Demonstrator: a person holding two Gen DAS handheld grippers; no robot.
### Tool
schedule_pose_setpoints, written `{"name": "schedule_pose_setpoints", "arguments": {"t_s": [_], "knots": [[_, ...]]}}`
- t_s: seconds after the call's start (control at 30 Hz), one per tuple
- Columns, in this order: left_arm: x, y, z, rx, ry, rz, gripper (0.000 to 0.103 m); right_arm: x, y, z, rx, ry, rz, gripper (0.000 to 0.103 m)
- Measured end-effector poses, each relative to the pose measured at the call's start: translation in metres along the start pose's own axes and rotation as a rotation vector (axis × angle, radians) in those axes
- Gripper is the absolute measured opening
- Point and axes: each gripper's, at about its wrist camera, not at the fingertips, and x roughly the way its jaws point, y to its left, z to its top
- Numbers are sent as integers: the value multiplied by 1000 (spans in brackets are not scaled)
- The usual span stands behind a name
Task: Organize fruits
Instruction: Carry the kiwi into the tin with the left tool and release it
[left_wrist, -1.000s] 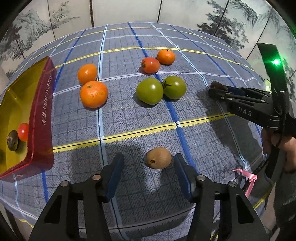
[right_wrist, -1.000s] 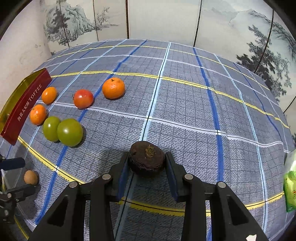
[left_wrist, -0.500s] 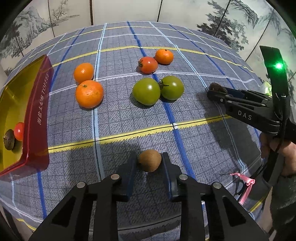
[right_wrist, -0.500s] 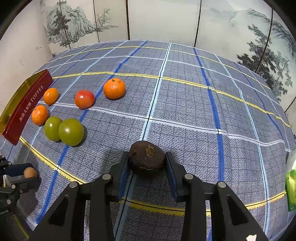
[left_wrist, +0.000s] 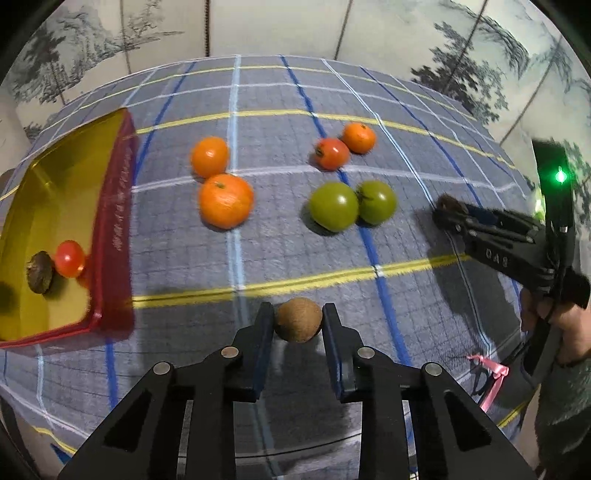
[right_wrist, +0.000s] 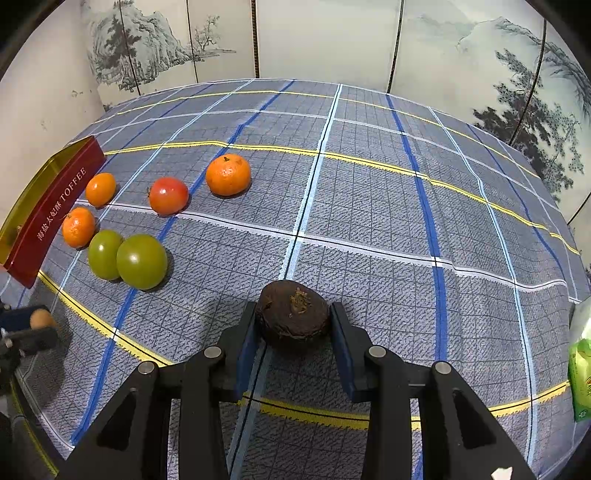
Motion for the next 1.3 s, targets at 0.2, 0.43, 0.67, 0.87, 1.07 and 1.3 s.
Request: {"name": "schedule_pose_setpoints", "arguments": {"t_s": [0.2,0.43,0.67,0.87,1.07,1.3], "knots": [[-25,26,14,-42,-65,46,28,0,1,0,-2,0,-2,34],[-55,76,31,-121,-150,134,28,0,0,0,0,1,-1,34],[-63,138,38,-227,-184,229,28,1,1,0,7,2,-5,34],[-53,179,37,-289,-172,296,28,1,2,-1,19,4,-14,34],[-41,198,38,-297,-153,326,28,1,3,-1,40,3,-26,34],[-30,210,46,-282,-145,350,28,0,4,-2,71,3,-44,34]]}}
